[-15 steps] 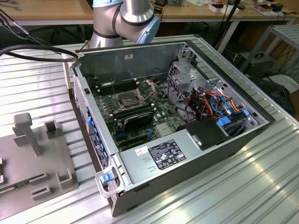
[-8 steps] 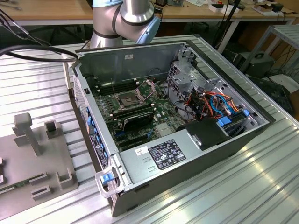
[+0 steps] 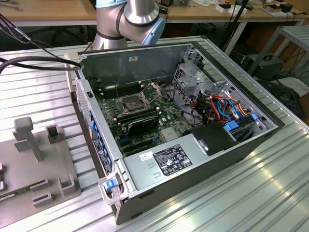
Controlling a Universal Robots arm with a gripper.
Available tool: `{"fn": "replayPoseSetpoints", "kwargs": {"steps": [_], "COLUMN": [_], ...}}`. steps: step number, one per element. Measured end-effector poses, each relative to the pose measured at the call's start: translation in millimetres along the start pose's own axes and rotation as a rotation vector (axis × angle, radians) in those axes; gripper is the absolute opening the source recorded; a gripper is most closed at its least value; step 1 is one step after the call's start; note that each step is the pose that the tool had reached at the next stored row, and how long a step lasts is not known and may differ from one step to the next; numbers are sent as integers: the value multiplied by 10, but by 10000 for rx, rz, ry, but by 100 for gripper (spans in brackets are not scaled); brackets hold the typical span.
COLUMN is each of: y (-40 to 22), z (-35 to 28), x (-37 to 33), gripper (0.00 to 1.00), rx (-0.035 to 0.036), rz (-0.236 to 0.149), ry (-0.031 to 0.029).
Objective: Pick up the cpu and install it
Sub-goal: 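Pick up the cpu and move it towards the insertion slot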
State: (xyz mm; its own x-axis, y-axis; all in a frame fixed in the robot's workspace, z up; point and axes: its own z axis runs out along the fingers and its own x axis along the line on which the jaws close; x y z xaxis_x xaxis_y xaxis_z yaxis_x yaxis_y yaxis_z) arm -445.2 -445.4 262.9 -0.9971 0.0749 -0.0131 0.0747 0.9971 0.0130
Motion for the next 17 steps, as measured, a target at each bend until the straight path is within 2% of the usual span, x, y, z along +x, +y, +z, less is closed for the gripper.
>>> {"fn": "replayPoseSetpoints", "kwargs": {"steps": [11, 14, 16, 17], "y": [-4, -25, -33, -56], "z": [204, 292, 311, 368], "x": [4, 3, 2, -17], "gripper": [67, 67, 67, 67], "rx": [0, 1, 1, 1], "rz": [1, 1, -1, -7], "ry": [0, 1, 1, 1]}}
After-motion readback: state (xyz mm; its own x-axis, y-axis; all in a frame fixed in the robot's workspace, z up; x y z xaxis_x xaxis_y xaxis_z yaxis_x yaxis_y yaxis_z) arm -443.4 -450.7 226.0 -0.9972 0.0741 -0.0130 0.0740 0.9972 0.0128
